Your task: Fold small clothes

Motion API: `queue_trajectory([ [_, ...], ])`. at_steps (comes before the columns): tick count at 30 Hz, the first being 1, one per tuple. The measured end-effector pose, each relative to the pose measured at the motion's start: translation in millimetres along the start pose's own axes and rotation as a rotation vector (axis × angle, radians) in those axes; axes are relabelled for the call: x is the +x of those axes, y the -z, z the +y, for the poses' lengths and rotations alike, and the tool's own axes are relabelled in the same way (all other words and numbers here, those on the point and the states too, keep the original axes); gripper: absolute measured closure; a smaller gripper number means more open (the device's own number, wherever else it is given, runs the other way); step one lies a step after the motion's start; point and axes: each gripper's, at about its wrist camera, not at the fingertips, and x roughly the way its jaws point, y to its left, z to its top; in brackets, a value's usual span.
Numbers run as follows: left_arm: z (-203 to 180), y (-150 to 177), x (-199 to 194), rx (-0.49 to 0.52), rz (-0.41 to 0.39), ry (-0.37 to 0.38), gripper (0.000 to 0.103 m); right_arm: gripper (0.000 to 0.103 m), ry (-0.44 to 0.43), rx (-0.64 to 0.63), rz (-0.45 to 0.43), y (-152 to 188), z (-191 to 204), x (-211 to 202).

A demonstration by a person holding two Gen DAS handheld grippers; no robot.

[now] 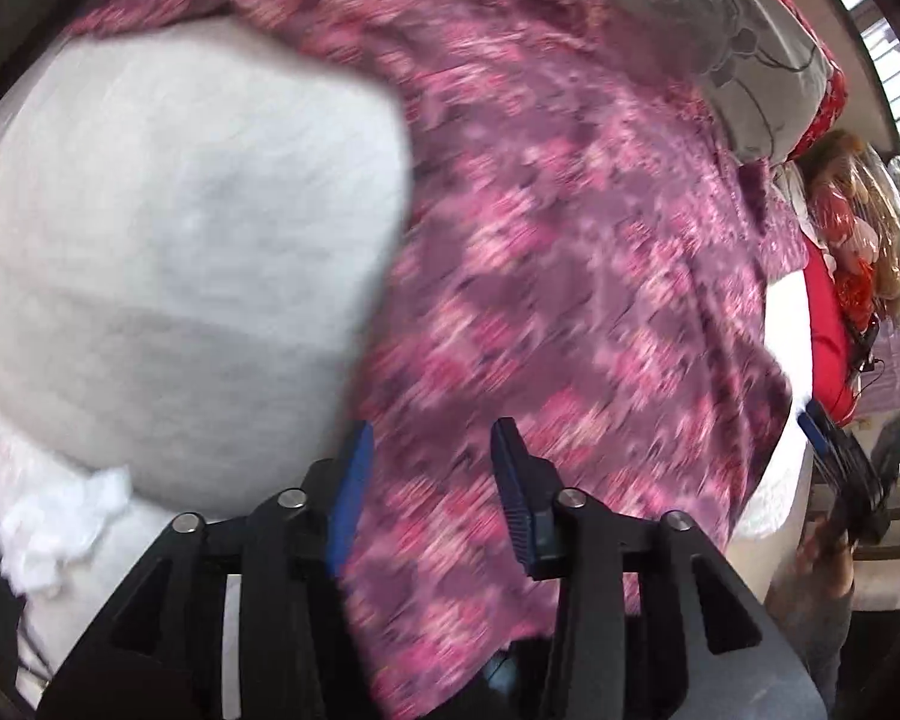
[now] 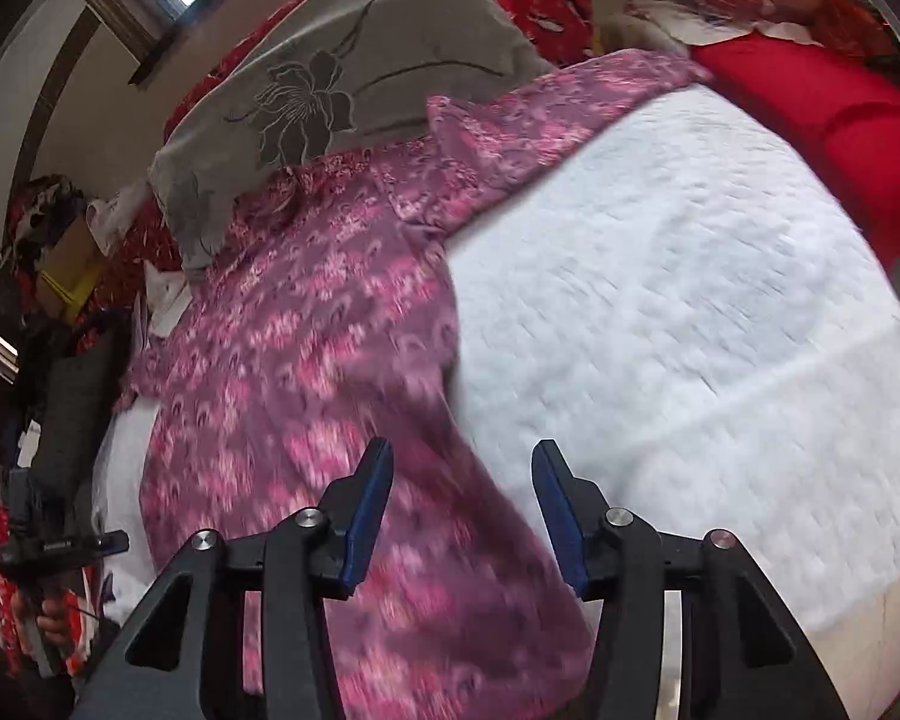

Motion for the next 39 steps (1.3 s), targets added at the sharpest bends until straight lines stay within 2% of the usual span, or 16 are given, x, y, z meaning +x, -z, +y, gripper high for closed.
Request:
queue_trajectory([
  [4, -21.8, -18.5, 20.9, 0.022, 0.021, -0.01, 0.064, 0.052, 0.026, 0.006, -0.024, -40.6, 11.0, 44.3],
  [9, -33.8, -38.9, 36.3, 0.011, 0.032, -0.028, 0.064, 0.056, 0.098, -0.058, 0.033, -66.8, 27.4, 99.4],
  [11, -35.2, -44.9, 37.3, 0.017, 0.015, -0.037, 0.064, 0.097, 0.138, -0.155, 0.059, -70.6, 41.3, 112.0],
  [12, -34.6, -49.0, 35.9, 0.024, -0.01, -0.047, 0.064, 0.098, 0.143, -0.194, 0.055, -72.8, 46.0, 113.1],
  [14, -32.9, -55.2, 35.5, 0.03, -0.047, -0.076, 0.061, 0.099, 0.136, -0.213, -0.013, -85.5, 47.4, 103.0],
  [16, -29.9, -61.1, 41.9, 0.026, -0.071, -0.114, 0.053, 0.099, 0.138, -0.134, -0.058, -102.0, 30.8, 96.2],
  [20, -32.3, -64.4, 61.0, 0.063, -0.059, -0.193, 0.053, 0.098, 0.155, -0.112, 0.08, -106.4, 9.4, 121.9],
  [22, -41.2, -62.2, 53.0, 0.11, -0.069, -0.201, 0.053, 0.088, 0.168, -0.147, 0.042, -105.3, 14.1, 105.2],
  [23, -43.4, -59.4, 44.1, 0.112, -0.09, -0.175, 0.053, 0.088, 0.154, -0.149, 0.019, -103.7, 14.9, 92.9],
  [25, -45.7, -54.3, 30.3, 0.105, -0.142, -0.124, 0.052, 0.088, 0.037, -0.154, -0.017, -94.3, 14.4, 65.9],
  [27, -48.8, -49.8, 27.2, 0.1, -0.18, -0.121, 0.04, 0.085, -0.024, -0.173, -0.025, -79.0, 14.9, 52.9],
  [29, -52.4, -46.8, 43.7, 0.103, -0.156, -0.158, 0.039, 0.082, -0.02, -0.21, 0.019, -58.2, 12.8, 56.6],
  [31, -53.0, -43.1, 66.1, 0.112, -0.073, -0.204, 0.039, 0.083, 0.044, -0.244, 0.123, -33.3, 6.7, 78.5],
  [33, -59.7, -36.8, 63.9, 0.162, -0.106, -0.246, 0.039, 0.085, 0.04, -0.275, 0.088, -24.3, 4.6, 74.3],
  [35, -67.3, -37.5, 58.3, 0.196, -0.098, -0.223, 0.039, 0.085, 0.011, -0.228, 0.088, -38.9, -3.8, 63.5],
  [39, -79.5, -57.6, 38.5, 0.203, -0.167, -0.184, 0.039, 0.078, 0.042, -0.053, -0.053, -107.7, -54.3, 32.0],
])
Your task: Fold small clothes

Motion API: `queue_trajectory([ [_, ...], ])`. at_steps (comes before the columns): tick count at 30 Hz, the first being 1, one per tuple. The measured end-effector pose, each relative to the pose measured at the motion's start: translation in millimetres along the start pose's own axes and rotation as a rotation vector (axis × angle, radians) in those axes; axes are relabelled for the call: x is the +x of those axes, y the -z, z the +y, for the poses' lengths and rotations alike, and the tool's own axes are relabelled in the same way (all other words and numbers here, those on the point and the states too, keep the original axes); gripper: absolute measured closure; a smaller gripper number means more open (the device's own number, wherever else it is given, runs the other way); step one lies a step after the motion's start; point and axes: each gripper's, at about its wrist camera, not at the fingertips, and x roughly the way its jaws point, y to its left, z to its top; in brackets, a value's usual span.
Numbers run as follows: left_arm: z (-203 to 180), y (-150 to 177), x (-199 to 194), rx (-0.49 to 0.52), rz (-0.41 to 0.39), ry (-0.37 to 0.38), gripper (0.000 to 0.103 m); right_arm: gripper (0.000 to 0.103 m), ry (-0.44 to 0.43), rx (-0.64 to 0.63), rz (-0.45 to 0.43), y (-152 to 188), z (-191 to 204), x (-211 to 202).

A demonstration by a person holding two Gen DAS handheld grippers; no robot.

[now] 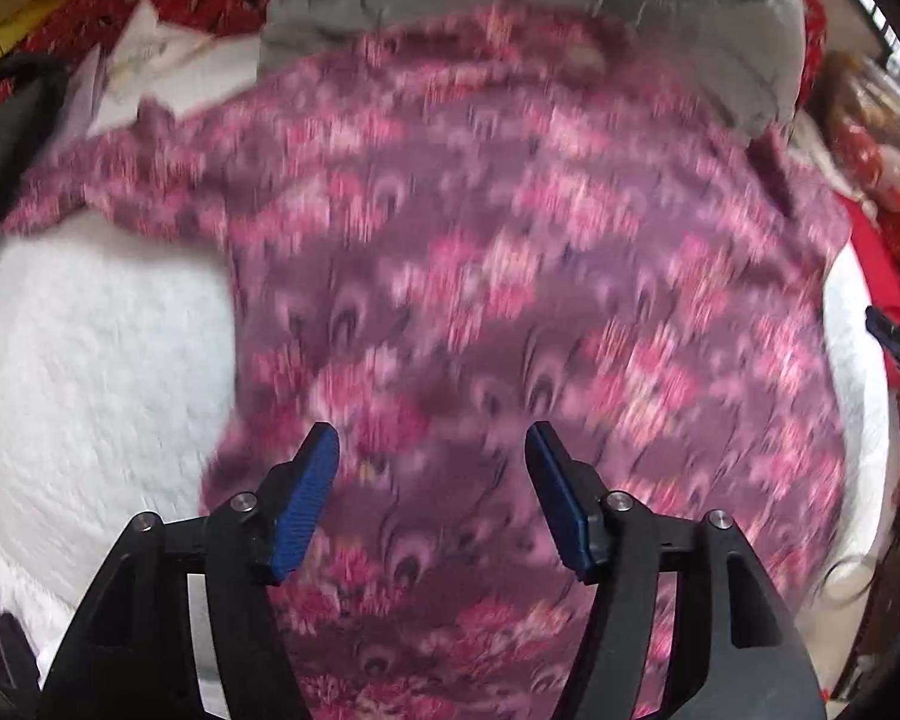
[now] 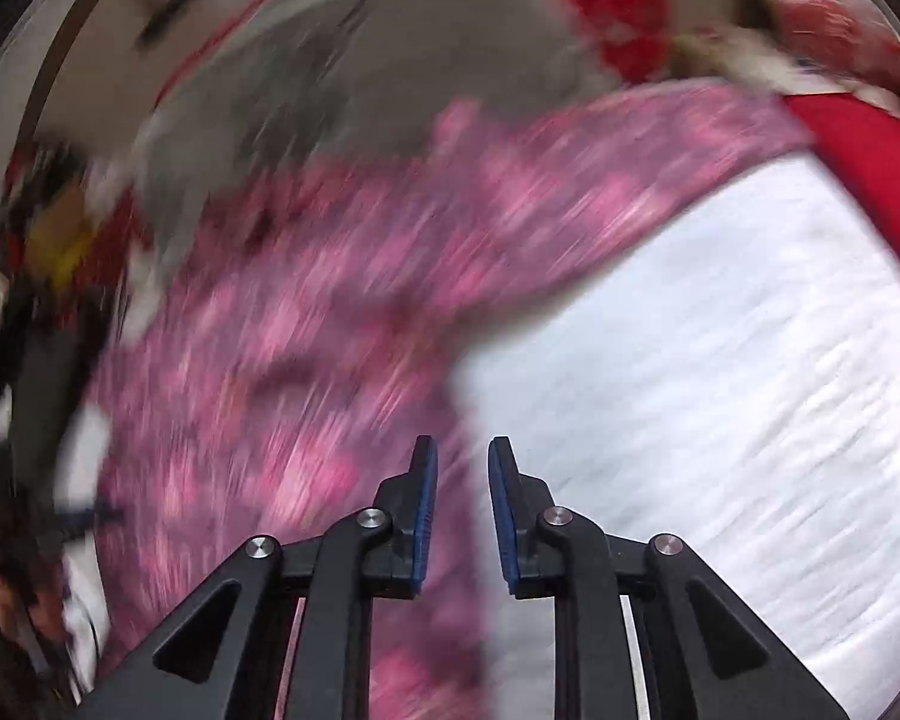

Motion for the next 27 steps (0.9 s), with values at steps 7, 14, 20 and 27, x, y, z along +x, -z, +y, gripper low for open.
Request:
queue_trajectory([
  [7, 4.8, -34.3, 25.9, -0.087, 0.032, 0.093, 0.039, 0.059, 0.117, 0.435, -0.196, -103.1, -131.8, -11.3],
  [14, -2.9, -49.6, 45.6, -0.106, 0.043, 0.107, 0.039, 0.057, 0.124, 0.606, -0.208, -159.6, -180.5, 59.7],
  [20, -7.4, -63.4, 45.8, -0.126, 0.031, 0.142, 0.039, 0.049, 0.12, 0.659, -0.251, -187.9, -203.7, 93.7],
  [27, -22.6, -99.2, 41.3, -0.131, -0.018, 0.162, 0.039, 0.099, 0.12, 0.508, -0.33, -204.3, -191.7, 59.3],
])
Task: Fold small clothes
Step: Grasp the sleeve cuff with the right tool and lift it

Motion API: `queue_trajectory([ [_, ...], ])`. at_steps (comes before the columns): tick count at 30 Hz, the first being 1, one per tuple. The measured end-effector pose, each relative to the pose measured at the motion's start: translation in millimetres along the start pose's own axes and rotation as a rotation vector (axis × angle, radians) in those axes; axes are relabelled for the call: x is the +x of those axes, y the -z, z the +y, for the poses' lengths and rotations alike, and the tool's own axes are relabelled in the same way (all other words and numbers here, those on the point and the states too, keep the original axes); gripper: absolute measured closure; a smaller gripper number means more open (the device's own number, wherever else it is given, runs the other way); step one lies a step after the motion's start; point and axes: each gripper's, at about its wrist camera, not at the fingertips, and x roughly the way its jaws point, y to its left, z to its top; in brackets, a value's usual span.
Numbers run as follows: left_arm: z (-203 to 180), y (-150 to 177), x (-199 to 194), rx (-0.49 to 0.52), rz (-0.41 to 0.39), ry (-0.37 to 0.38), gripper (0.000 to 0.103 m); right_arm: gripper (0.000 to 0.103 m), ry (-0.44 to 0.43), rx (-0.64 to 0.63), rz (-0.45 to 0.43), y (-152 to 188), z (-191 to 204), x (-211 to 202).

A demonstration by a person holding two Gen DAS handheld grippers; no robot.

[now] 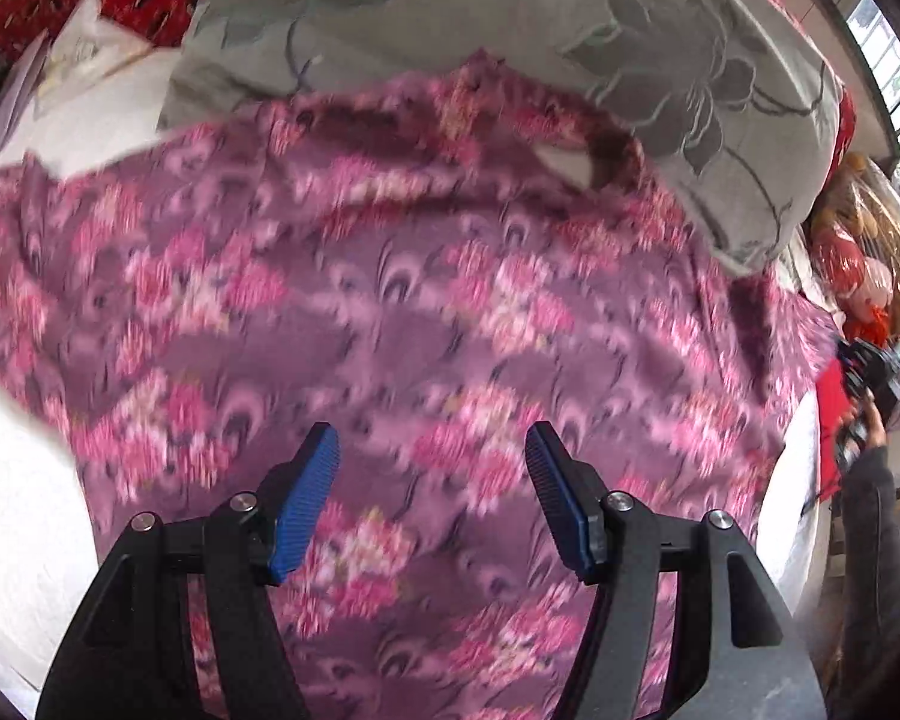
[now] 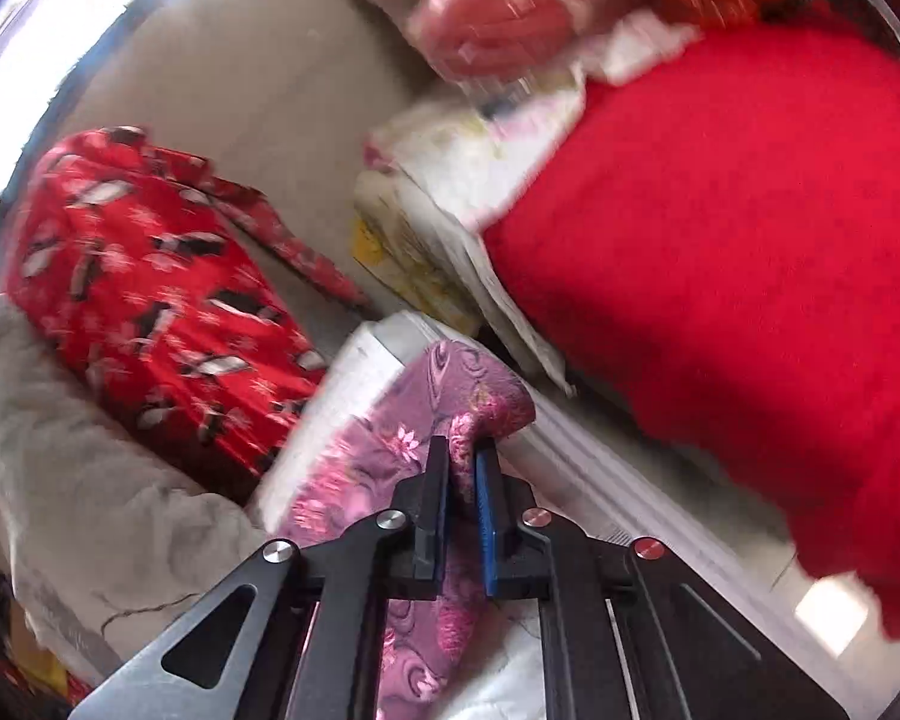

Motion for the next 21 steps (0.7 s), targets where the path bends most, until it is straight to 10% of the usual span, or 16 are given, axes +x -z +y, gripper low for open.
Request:
queue_trajectory([
  [4, -2.2, -18.3, 4.7, -0.019, -0.037, 0.009, 0.039, 0.099, 0.022, 0.019, -0.129, -25.2, -10.2, -41.2],
  [10, -3.4, -18.5, 46.1, -0.038, 0.038, -0.037, 0.039, 0.099, 0.188, 0.029, -0.018, -18.6, -30.7, -28.6],
  [21, 4.5, -15.5, 36.9, -0.054, 0.04, 0.054, 0.039, 0.099, -0.008, -0.056, -0.014, 6.0, 36.5, -76.1],
])
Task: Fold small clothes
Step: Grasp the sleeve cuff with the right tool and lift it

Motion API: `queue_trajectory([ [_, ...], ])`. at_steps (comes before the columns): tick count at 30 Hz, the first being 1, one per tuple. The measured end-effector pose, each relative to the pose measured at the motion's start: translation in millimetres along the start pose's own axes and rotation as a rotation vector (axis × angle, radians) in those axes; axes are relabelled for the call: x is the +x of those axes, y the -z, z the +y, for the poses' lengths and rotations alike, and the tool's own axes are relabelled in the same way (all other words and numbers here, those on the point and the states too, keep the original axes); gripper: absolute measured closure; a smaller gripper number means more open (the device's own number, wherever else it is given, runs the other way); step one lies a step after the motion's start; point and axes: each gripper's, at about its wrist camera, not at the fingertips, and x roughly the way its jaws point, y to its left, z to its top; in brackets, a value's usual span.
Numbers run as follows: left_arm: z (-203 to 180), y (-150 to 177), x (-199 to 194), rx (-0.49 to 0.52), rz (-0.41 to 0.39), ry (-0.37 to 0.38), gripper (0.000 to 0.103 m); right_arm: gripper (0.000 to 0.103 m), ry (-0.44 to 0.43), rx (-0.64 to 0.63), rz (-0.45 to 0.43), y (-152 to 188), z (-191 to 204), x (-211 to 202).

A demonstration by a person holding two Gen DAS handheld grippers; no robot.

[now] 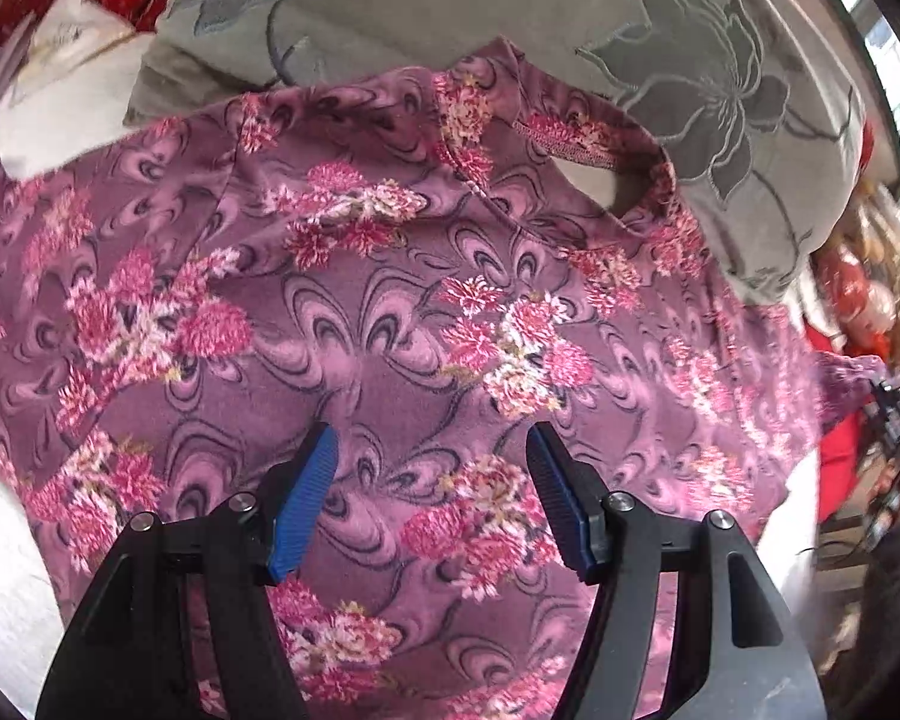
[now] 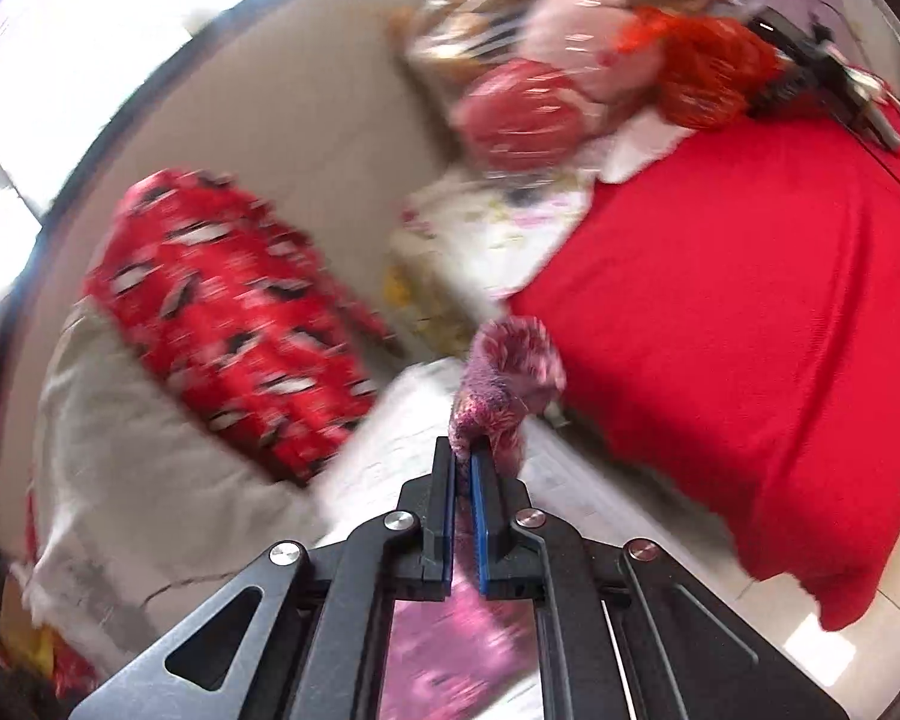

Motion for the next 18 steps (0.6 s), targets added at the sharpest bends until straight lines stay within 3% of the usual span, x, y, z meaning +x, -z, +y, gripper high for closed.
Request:
queue_trajectory([
  [8, 15.9, 7.4, -20.2, 0.034, 0.052, 0.044, 0.039, 0.099, -0.103, -0.12, 0.066, 49.1, 81.1, -14.9],
  [18, 45.0, 7.9, -41.5, 0.04, 0.085, 0.06, 0.039, 0.098, -0.184, -0.303, 0.201, 137.5, 182.0, -8.3],
])
